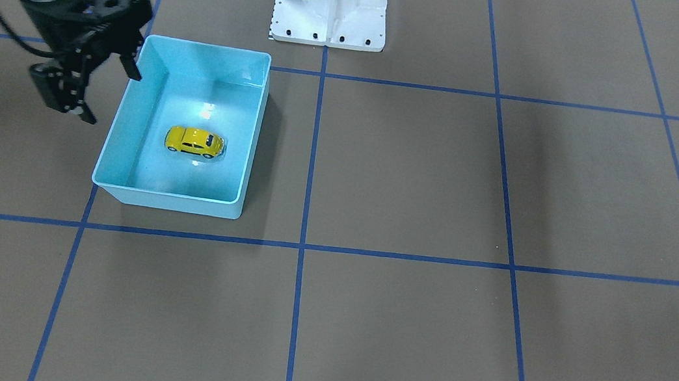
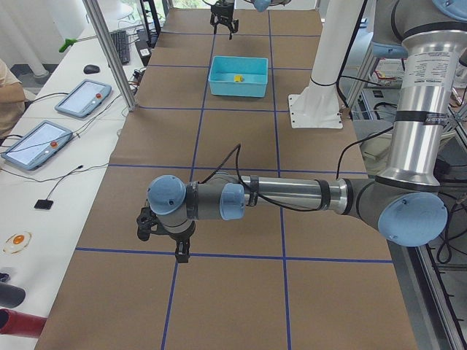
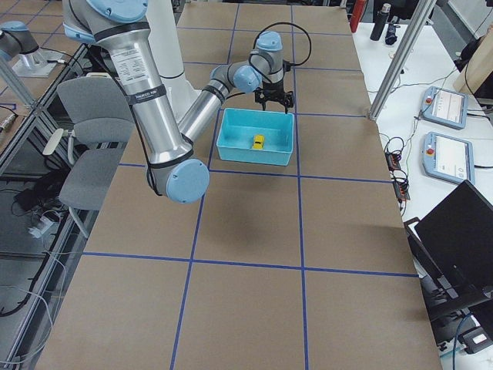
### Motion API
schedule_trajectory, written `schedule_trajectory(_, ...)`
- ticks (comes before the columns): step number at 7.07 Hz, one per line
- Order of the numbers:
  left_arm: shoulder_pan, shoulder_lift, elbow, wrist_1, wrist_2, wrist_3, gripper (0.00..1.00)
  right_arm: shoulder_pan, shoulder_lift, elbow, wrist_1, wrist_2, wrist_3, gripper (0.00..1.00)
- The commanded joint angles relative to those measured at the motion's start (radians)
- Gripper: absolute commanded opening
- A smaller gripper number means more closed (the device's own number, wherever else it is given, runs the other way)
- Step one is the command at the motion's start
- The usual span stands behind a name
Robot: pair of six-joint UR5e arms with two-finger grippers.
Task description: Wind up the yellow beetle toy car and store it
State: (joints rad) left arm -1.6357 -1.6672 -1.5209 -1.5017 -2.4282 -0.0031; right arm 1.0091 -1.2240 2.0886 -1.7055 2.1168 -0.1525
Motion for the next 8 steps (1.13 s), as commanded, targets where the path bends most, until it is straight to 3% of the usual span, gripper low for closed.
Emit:
schedule_trajectory(1, 0.0, 0.0, 0.002, 0.0, 0.0, 0.0, 1.0, 0.29, -0.137, -0.074, -0.006, 0.06, 0.091, 1.0)
schedule_trajectory(2, 0.0, 0.0, 0.001, 0.0, 0.0, 0.0, 1.0, 0.462, -0.175, -0.242, -0.003, 0.23, 0.088, 1.0)
schedule_trajectory(3, 0.0, 0.0, 0.001, 0.0, 0.0, 0.0, 1.0, 0.555, -0.204, -0.389, 0.0, 0.321, 0.085, 1.0)
schedule_trajectory(4, 0.0, 0.0, 0.002, 0.0, 0.0, 0.0, 1.0, 0.574, -0.213, -0.476, 0.001, 0.316, 0.088, 1.0)
schedule_trajectory(6, 0.0, 0.0, 0.002, 0.0, 0.0, 0.0, 1.0, 0.572, -0.213, -0.562, 0.016, 0.287, 0.088, 1.0)
schedule_trajectory(8, -0.001, 0.0, 0.001, 0.0, 0.0, 0.0, 1.0, 0.536, -0.212, -0.555, 0.079, 0.241, 0.086, 1.0)
